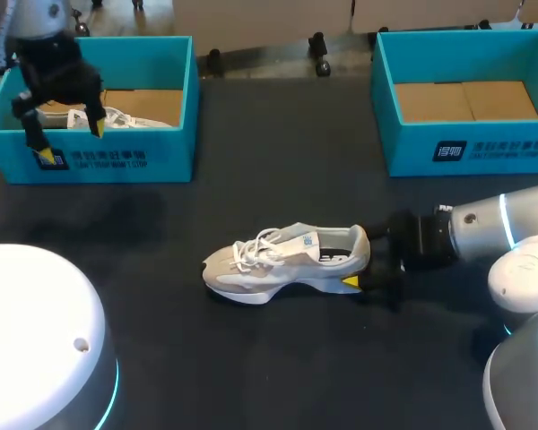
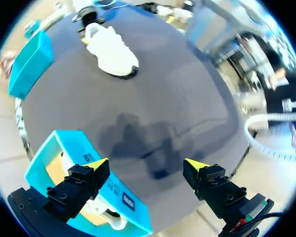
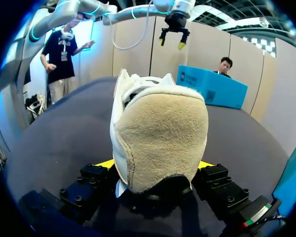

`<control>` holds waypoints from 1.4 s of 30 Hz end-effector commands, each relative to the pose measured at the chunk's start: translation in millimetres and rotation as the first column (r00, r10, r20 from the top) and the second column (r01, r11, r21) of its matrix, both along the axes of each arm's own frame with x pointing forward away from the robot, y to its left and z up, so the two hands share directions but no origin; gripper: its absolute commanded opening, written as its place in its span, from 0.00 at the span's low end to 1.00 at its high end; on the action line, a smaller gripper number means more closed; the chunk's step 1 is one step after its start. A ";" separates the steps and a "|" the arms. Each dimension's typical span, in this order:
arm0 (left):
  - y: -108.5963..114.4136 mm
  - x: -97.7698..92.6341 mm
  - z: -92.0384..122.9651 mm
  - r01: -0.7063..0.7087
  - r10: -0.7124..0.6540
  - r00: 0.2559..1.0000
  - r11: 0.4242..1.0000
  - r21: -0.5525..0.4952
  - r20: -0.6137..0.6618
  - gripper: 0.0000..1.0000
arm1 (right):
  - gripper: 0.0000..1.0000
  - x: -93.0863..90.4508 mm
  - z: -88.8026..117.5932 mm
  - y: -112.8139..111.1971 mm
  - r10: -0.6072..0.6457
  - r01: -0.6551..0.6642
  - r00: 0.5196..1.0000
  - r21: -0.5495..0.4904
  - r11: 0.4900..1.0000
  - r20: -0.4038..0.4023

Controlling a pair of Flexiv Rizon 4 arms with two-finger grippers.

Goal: Take the shoe out of the shoebox, open the shoe tongue, remove and reinsert the insole, then place the shoe into the shoebox

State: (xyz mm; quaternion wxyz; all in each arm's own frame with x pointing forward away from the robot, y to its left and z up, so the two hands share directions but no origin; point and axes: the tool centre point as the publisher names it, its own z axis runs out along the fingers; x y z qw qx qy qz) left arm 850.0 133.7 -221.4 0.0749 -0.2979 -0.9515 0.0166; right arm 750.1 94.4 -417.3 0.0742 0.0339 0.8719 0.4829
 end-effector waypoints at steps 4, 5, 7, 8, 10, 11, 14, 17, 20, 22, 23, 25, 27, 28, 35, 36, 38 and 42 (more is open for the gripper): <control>-23.2 -34.1 5.1 -0.434 0.426 0.893 0.901 0.025 0.146 1.00 | 0.00 0.7 -3.2 5.8 -0.003 0.003 1.000 -0.006 1.000 -0.001; -25.7 -35.8 5.4 -0.449 0.442 0.885 0.893 0.023 0.146 1.00 | 0.00 0.7 -3.2 5.8 -0.003 0.003 1.000 -0.006 1.000 -0.001; -33.8 -40.9 3.8 -0.474 0.467 0.873 0.880 0.020 0.137 1.00 | 0.00 0.7 -3.2 5.8 -0.003 0.003 1.000 -0.006 1.000 -0.001; -38.4 -44.8 2.9 -0.486 0.479 0.867 0.873 0.024 0.135 1.00 | 0.00 0.7 -3.2 5.8 -0.003 0.003 1.000 -0.006 1.000 -0.001; -47.4 -50.3 1.6 -0.510 0.500 0.853 0.860 0.030 0.151 1.00 | 0.00 0.7 -3.2 5.8 -0.003 0.003 1.000 -0.006 1.000 -0.001; -51.6 -53.2 0.6 -0.526 0.517 0.843 0.850 0.023 0.146 1.00 | 0.00 0.7 -3.2 5.8 -0.003 0.003 1.000 -0.006 1.000 -0.001; -64.3 -62.3 -1.5 -0.554 0.546 0.824 0.833 0.013 0.149 1.00 | 0.00 0.7 -3.2 5.8 -0.003 0.003 1.000 -0.006 1.000 -0.001; -79.9 -70.4 -5.8 -0.575 0.569 0.810 0.818 0.007 0.141 1.00 | 0.00 0.7 -3.2 5.8 -0.003 0.003 1.000 -0.006 1.000 -0.001; -96.2 -80.5 -10.7 -0.589 0.583 0.802 0.808 0.005 0.130 1.00 | 0.00 0.7 -3.2 5.8 -0.003 0.003 1.000 -0.006 1.000 -0.001; -108.6 -87.9 -13.8 -0.600 0.596 0.795 0.800 0.002 0.111 1.00 | 0.00 0.7 -3.2 5.8 -0.003 0.003 1.000 -0.006 1.000 -0.001; -114.7 -90.7 -14.8 -0.599 0.595 0.797 0.801 0.000 0.105 1.00 | 0.00 0.7 -3.2 5.8 -0.003 0.003 1.000 -0.006 1.000 -0.001; -122.6 -92.1 -15.6 -0.588 0.585 0.805 0.809 0.000 0.099 1.00 | 0.00 0.7 -3.2 5.8 -0.003 0.003 1.000 -0.006 1.000 -0.001; -122.6 -92.1 -15.6 -0.588 0.585 0.805 0.809 0.000 0.099 1.00 | 0.00 0.7 -3.2 5.8 -0.003 0.003 1.000 -0.006 1.000 -0.001; -122.6 -92.1 -15.6 -0.588 0.585 0.805 0.809 0.000 0.099 1.00 | 0.00 0.7 -3.2 5.8 -0.003 0.003 1.000 -0.006 1.000 -0.001; -122.6 -92.1 -15.6 -0.588 0.585 0.805 0.809 0.000 0.099 1.00 | 0.00 0.7 -3.2 5.8 -0.003 0.003 1.000 -0.006 1.000 -0.001; -122.6 -92.1 -15.6 -0.588 0.585 0.805 0.809 0.000 0.099 1.00 | 0.00 0.7 -3.2 5.8 -0.003 0.003 1.000 -0.006 1.000 -0.001; -122.6 -92.1 -15.6 -0.588 0.585 0.805 0.809 0.000 0.099 1.00 | 0.00 0.7 -3.2 5.8 -0.003 0.003 1.000 -0.006 1.000 -0.001; -122.6 -92.1 -15.6 -0.588 0.585 0.805 0.809 0.000 0.099 1.00 | 0.00 0.7 -3.2 5.8 -0.003 0.003 1.000 -0.006 1.000 -0.001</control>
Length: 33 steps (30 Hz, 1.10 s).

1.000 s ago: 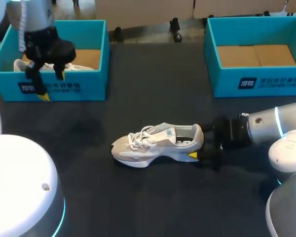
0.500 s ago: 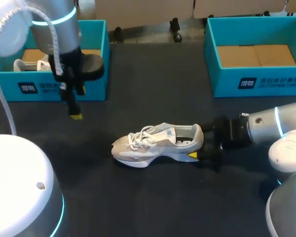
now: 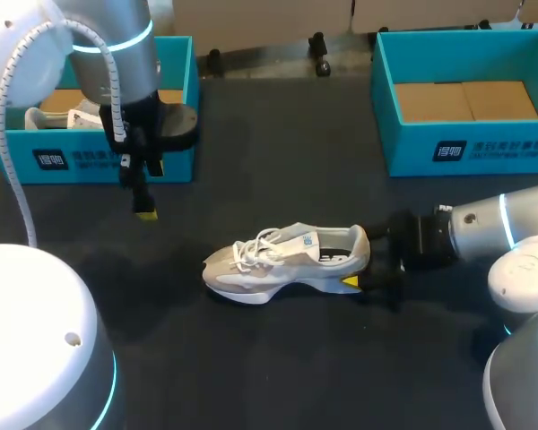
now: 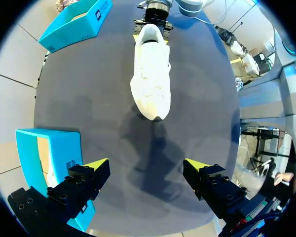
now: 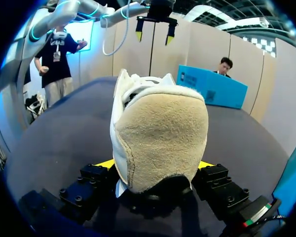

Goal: Take the shoe out of the shoebox, open the shoe tongue, remove and reinsert the insole, then place the shoe into the shoebox

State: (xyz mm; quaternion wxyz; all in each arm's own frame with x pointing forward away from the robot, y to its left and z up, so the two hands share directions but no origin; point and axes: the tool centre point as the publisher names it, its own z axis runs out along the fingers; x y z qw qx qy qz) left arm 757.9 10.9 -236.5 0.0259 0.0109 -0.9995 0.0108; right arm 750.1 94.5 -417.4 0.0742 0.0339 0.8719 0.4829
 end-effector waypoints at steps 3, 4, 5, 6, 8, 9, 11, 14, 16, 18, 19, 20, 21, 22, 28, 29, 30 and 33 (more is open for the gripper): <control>0.2 -0.1 -0.5 0.000 0.000 1.000 1.000 0.001 0.000 1.00 | 0.00 0.6 -3.1 5.7 -0.002 0.002 1.000 -0.007 1.000 -0.001; 0.2 -0.1 -0.5 0.000 0.000 1.000 1.000 0.001 0.000 1.00 | 0.00 0.6 -3.1 5.7 -0.002 0.002 1.000 -0.007 1.000 -0.001; 2.3 4.3 0.1 -0.022 0.022 1.000 1.000 -0.010 -0.011 1.00 | 0.00 0.6 -3.1 5.7 -0.002 0.002 1.000 -0.007 1.000 -0.001; 1.5 7.4 0.4 -0.078 0.078 0.997 0.997 -0.004 -0.008 1.00 | 0.00 0.6 -3.1 5.7 -0.002 0.002 1.000 -0.007 1.000 -0.001; -3.2 12.6 -0.7 -0.170 0.169 0.985 0.985 0.009 0.029 1.00 | 0.00 0.6 -3.1 5.7 -0.002 0.002 1.000 -0.007 1.000 -0.001; -5.4 11.5 -0.9 -0.191 0.191 0.981 0.981 0.015 0.034 1.00 | 0.00 0.6 -3.1 5.7 -0.002 0.002 1.000 -0.007 1.000 -0.001; -9.5 9.6 -1.5 -0.225 0.224 0.972 0.974 0.009 0.065 1.00 | 0.00 0.6 -3.1 5.7 -0.002 0.002 1.000 -0.007 1.000 -0.001; -19.9 6.6 -1.3 -0.328 0.326 0.943 0.944 0.030 0.059 1.00 | 0.00 0.6 -3.1 5.7 -0.002 0.002 1.000 -0.007 1.000 -0.001; -27.2 5.0 -1.8 -0.406 0.404 0.913 0.913 0.035 0.053 1.00 | 0.00 0.6 -3.1 5.7 -0.002 0.002 1.000 -0.007 1.000 -0.001; -32.8 1.9 -1.2 -0.452 0.451 0.892 0.891 0.034 0.025 1.00 | 0.00 0.6 -3.1 5.7 -0.002 0.002 1.000 -0.007 1.000 -0.001; -36.5 1.4 0.0 -0.492 0.492 0.871 0.870 0.044 0.011 1.00 | 0.00 0.6 -3.1 5.7 -0.002 0.002 1.000 -0.007 1.000 -0.001; -39.4 -0.2 0.6 -0.525 0.526 0.851 0.850 0.045 0.000 1.00 | 0.00 0.6 -3.1 5.7 -0.002 0.002 1.000 -0.007 1.000 -0.001; -42.8 -0.7 1.7 -0.566 0.568 0.822 0.822 0.067 -0.034 1.00 | 0.00 0.6 -3.1 5.7 -0.002 0.002 1.000 -0.007 1.000 -0.001; -46.1 -1.9 2.1 -0.578 0.578 0.816 0.815 0.039 -0.001 1.00 | 0.00 0.6 -3.1 5.7 -0.002 0.002 1.000 -0.007 1.000 -0.001; -62.1 -8.7 3.7 -0.721 0.722 0.692 0.692 0.043 -0.011 1.00 | 0.00 0.6 -3.1 5.7 -0.002 0.002 1.000 -0.007 1.000 -0.001; -65.4 -8.8 3.2 -0.732 0.733 0.680 0.680 0.044 0.003 1.00 | 0.00 0.6 -3.1 5.7 -0.002 0.002 1.000 -0.007 1.000 -0.001; -67.6 -10.9 3.0 -0.753 0.753 0.658 0.658 0.031 0.003 1.00 | 0.00 0.6 -3.1 5.7 -0.002 0.002 1.000 -0.007 1.000 -0.001; -76.2 -13.3 0.9 -0.816 0.817 0.577 0.577 0.028 -0.001 1.00 | 0.00 0.6 -3.1 5.7 -0.002 0.002 1.000 -0.007 1.000 -0.001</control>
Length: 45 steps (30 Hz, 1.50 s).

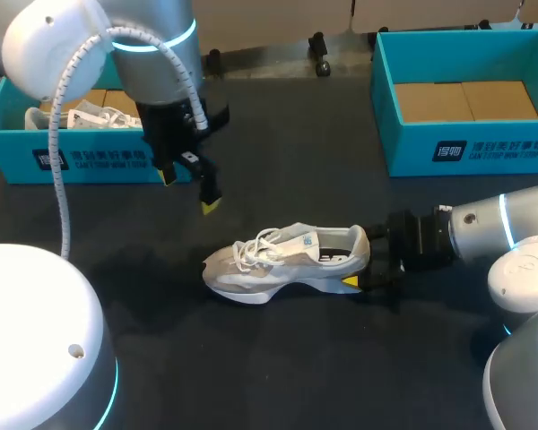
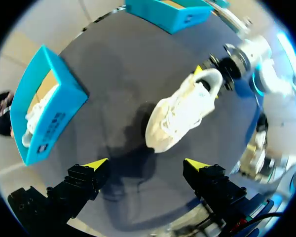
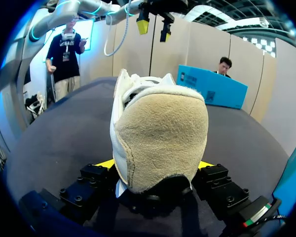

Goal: Take the shoe out of the shoebox, open the shoe tongue, remove and reinsert the insole, then place the shoe into the shoebox

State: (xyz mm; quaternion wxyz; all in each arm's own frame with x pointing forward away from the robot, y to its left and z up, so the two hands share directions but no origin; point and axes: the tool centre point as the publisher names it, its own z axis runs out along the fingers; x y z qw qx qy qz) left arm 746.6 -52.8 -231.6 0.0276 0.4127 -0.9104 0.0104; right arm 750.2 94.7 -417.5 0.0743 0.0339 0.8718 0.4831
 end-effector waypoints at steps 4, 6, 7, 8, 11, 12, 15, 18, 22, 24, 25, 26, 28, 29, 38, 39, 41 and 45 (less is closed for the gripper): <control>-25.5 -4.8 -8.2 -0.225 0.224 0.974 0.974 -0.005 -0.023 1.00 | 0.00 0.5 -3.0 5.5 -0.002 0.002 1.000 -0.007 1.000 -0.001; -31.7 -5.9 -10.5 -0.281 0.281 0.960 0.960 -0.016 -0.014 1.00 | 0.00 0.5 -3.0 5.5 -0.002 0.002 1.000 -0.007 1.000 -0.001; -34.5 -7.4 -11.7 -0.297 0.296 0.954 0.955 -0.018 -0.036 1.00 | 0.00 0.5 -3.0 5.5 -0.002 0.002 1.000 -0.007 1.000 -0.001; -37.5 -7.8 -13.1 -0.322 0.321 0.946 0.946 -0.025 -0.037 1.00 | 0.00 0.5 -3.0 5.5 -0.002 0.002 1.000 -0.007 1.000 -0.001; -47.7 -12.3 -16.2 -0.357 0.356 0.934 0.934 -0.028 -0.031 1.00 | 0.00 0.5 -3.0 5.5 -0.002 0.002 1.000 -0.007 1.000 -0.001; -50.9 -14.2 -16.7 -0.360 0.359 0.933 0.932 -0.029 -0.032 1.00 | 0.00 0.5 -3.0 5.5 -0.002 0.002 1.000 -0.007 1.000 -0.001; -62.0 -19.6 -20.5 -0.367 0.367 0.930 0.930 -0.027 -0.030 1.00 | 0.00 0.5 -3.0 5.5 -0.002 0.002 1.000 -0.007 1.000 -0.001; -73.3 -23.8 -25.2 -0.378 0.377 0.926 0.926 -0.019 -0.019 1.00 | 0.00 0.5 -3.0 5.5 -0.002 0.002 1.000 -0.007 1.000 -0.001; -87.6 -25.9 -30.6 -0.400 0.400 0.916 0.916 -0.018 -0.009 1.00 | 0.00 0.5 -3.0 5.5 -0.002 0.002 1.000 -0.007 1.000 -0.001; -94.6 -27.0 -33.0 -0.414 0.414 0.910 0.910 -0.017 0.002 1.00 | 0.00 0.5 -3.0 5.5 -0.002 0.002 1.000 -0.007 1.000 -0.001; -98.7 -27.4 -34.6 -0.417 0.417 0.909 0.909 -0.019 0.013 1.00 | 0.00 0.5 -3.0 5.5 -0.002 0.002 1.000 -0.007 1.000 -0.001; -102.8 -27.4 -36.4 -0.421 0.421 0.907 0.907 -0.014 0.010 1.00 | 0.00 0.5 -3.0 5.5 -0.002 0.002 1.000 -0.007 1.000 -0.001; -110.9 -27.9 -39.8 -0.425 0.425 0.905 0.905 -0.011 0.019 1.00 | 0.00 0.5 -3.0 5.5 -0.002 0.002 1.000 -0.007 1.000 -0.001; -114.6 -28.0 -41.5 -0.428 0.428 0.903 0.904 -0.010 0.020 1.00 | 0.00 0.5 -3.0 5.5 -0.002 0.002 1.000 -0.007 1.000 -0.001; -148.3 -29.9 -57.1 -0.443 0.442 0.896 0.896 0.010 0.042 1.00 | 0.00 0.5 -3.0 5.5 -0.002 0.002 1.000 -0.007 1.000 -0.001; -151.3 -29.9 -58.7 -0.444 0.443 0.895 0.896 0.011 0.042 1.00 | 0.00 0.5 -3.0 5.5 -0.002 0.002 1.000 -0.007 1.000 -0.001; -157.9 -30.3 -62.2 -0.443 0.442 0.896 0.896 0.016 0.044 1.00 | 0.00 0.5 -3.0 5.5 -0.002 0.002 1.000 -0.007 1.000 -0.001; -169.3 -28.8 -70.3 -0.453 0.451 0.891 0.891 0.030 0.048 1.00 | 0.00 0.5 -3.0 5.5 -0.002 0.002 1.000 -0.007 1.000 -0.001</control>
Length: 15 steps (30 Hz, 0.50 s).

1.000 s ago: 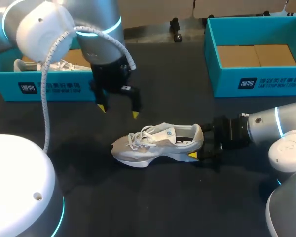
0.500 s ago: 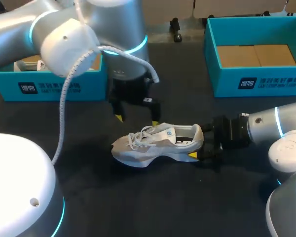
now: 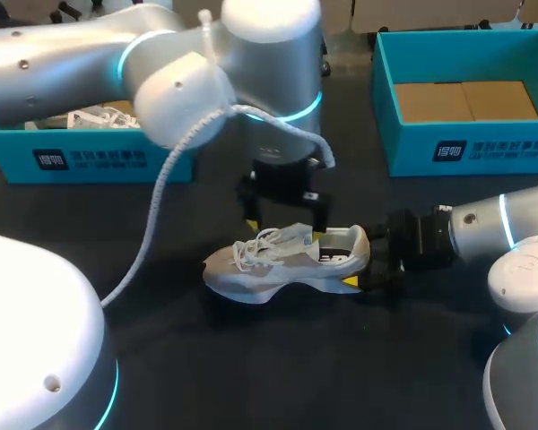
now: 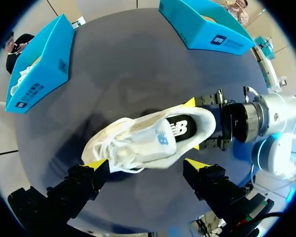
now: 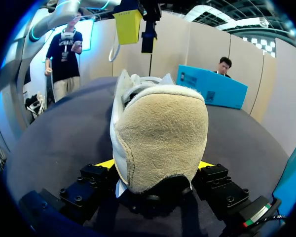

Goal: Take the shoe out of the shoebox, open the shoe tongue, remove and reinsert the insole, then place the shoe into the shoebox

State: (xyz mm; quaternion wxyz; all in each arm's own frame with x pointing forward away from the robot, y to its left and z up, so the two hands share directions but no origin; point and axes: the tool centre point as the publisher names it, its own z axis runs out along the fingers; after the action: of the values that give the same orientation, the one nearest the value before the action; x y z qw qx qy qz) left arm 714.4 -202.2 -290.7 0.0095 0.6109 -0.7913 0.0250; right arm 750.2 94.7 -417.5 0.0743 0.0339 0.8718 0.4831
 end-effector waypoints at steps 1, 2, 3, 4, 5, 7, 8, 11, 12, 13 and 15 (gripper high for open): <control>-22.2 3.9 -12.9 -0.012 0.012 1.000 0.999 0.046 -0.003 1.00 | 0.00 0.5 -3.0 5.5 -0.002 0.002 1.000 -0.007 1.000 -0.001; -24.6 5.1 -15.2 -0.017 0.017 1.000 0.999 0.049 -0.002 1.00 | 0.00 0.5 -3.0 5.5 -0.002 0.002 1.000 -0.007 1.000 -0.001; -26.7 6.1 -17.3 -0.024 0.024 1.000 0.998 0.054 -0.005 1.00 | 0.00 0.5 -3.0 5.5 -0.002 0.002 1.000 -0.007 1.000 -0.001; -29.2 7.5 -19.7 -0.030 0.030 1.000 0.998 0.061 -0.002 1.00 | 0.00 0.5 -3.0 5.5 -0.002 0.002 1.000 -0.007 1.000 -0.001; -31.7 9.0 -22.0 -0.031 0.031 1.000 0.998 0.061 -0.002 1.00 | 0.00 0.5 -3.0 5.5 -0.002 0.002 1.000 -0.007 1.000 -0.001; -35.6 11.5 -26.0 -0.035 0.036 0.999 0.997 0.074 -0.003 1.00 | 0.00 0.5 -3.0 5.5 -0.002 0.002 1.000 -0.007 1.000 -0.001; -36.6 12.7 -27.4 -0.040 0.040 0.999 0.996 0.077 0.000 1.00 | 0.00 0.5 -3.0 5.5 -0.002 0.002 1.000 -0.007 1.000 -0.001; -39.8 16.2 -32.4 -0.045 0.046 0.999 0.995 0.094 -0.001 1.00 | 0.00 0.5 -3.0 5.5 -0.002 0.002 1.000 -0.007 1.000 -0.001; -40.6 17.5 -34.1 -0.047 0.047 0.999 0.994 0.098 -0.001 1.00 | 0.00 0.5 -3.0 5.5 -0.002 0.002 1.000 -0.007 1.000 -0.001; -41.0 18.8 -35.7 -0.050 0.051 0.999 0.993 0.103 0.001 1.00 | 0.00 0.5 -3.0 5.5 -0.002 0.002 1.000 -0.007 1.000 -0.001; -41.0 20.4 -38.7 -0.052 0.052 0.999 0.992 0.113 0.001 1.00 | 0.00 0.5 -3.0 5.5 -0.002 0.002 1.000 -0.007 1.000 -0.001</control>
State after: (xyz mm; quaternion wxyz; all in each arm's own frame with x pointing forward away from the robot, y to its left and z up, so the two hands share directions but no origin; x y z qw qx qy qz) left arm 732.1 -234.9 -324.0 -0.0146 0.6304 -0.7761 -0.0071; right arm 750.2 94.7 -417.5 0.0743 0.0339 0.8718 0.4831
